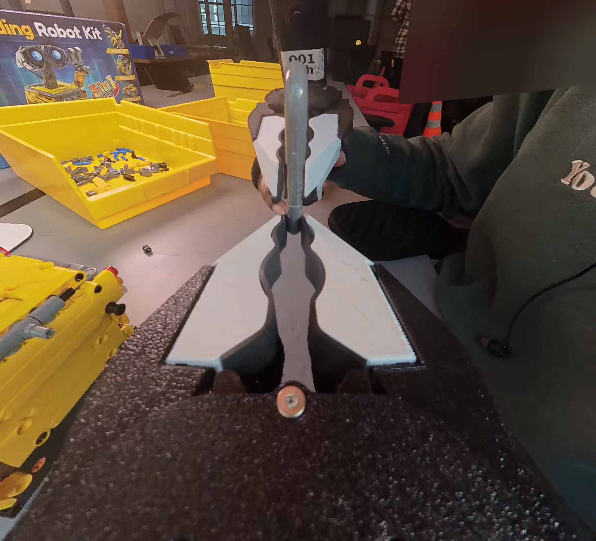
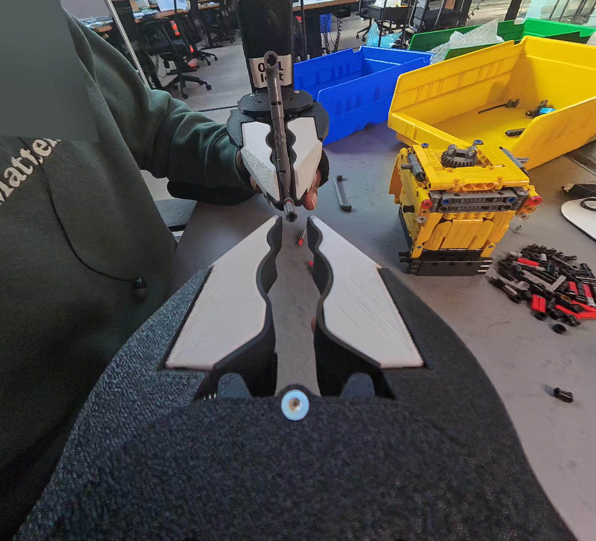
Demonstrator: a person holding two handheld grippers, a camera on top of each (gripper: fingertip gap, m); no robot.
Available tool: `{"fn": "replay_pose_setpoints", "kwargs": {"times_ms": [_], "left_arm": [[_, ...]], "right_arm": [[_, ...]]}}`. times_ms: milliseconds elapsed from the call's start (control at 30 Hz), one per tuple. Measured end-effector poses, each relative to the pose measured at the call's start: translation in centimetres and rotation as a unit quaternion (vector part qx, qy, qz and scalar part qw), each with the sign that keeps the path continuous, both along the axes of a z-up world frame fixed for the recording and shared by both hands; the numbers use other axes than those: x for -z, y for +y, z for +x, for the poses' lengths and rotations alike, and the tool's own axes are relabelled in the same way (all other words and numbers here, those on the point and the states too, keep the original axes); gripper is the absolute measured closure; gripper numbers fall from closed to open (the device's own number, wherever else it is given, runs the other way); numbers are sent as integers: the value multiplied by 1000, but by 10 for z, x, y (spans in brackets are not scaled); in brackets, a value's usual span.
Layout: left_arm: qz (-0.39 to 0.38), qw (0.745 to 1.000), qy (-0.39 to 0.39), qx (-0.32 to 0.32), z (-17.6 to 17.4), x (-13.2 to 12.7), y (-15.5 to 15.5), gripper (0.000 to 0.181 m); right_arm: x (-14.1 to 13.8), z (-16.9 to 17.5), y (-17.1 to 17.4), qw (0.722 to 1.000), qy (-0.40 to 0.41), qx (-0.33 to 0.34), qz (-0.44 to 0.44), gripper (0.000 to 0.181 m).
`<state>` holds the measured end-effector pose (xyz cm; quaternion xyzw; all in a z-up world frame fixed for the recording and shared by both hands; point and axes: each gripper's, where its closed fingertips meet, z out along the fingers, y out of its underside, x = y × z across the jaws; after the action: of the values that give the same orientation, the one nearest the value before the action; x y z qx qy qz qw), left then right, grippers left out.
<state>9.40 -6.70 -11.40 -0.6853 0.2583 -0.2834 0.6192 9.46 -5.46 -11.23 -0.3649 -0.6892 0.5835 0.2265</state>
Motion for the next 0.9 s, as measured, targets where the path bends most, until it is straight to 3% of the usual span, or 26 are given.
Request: {"fn": "replay_pose_setpoints", "kwargs": {"times_ms": [433, 633, 900], "left_arm": [[-24, 1000, -2, -2, -4, 13, 1, 175], [-27, 999, -21, -3, -4, 14, -2, 175], [-25, 992, -125, 11, -7, -2, -3, 175]], "right_arm": [[12, -6, -6, 1000, -16, -12, -14, 175], [15, -7, -9, 997, -25, -21, -64, 175], [-2, -11, -10, 993, 15, -16, -120, 176]]}}
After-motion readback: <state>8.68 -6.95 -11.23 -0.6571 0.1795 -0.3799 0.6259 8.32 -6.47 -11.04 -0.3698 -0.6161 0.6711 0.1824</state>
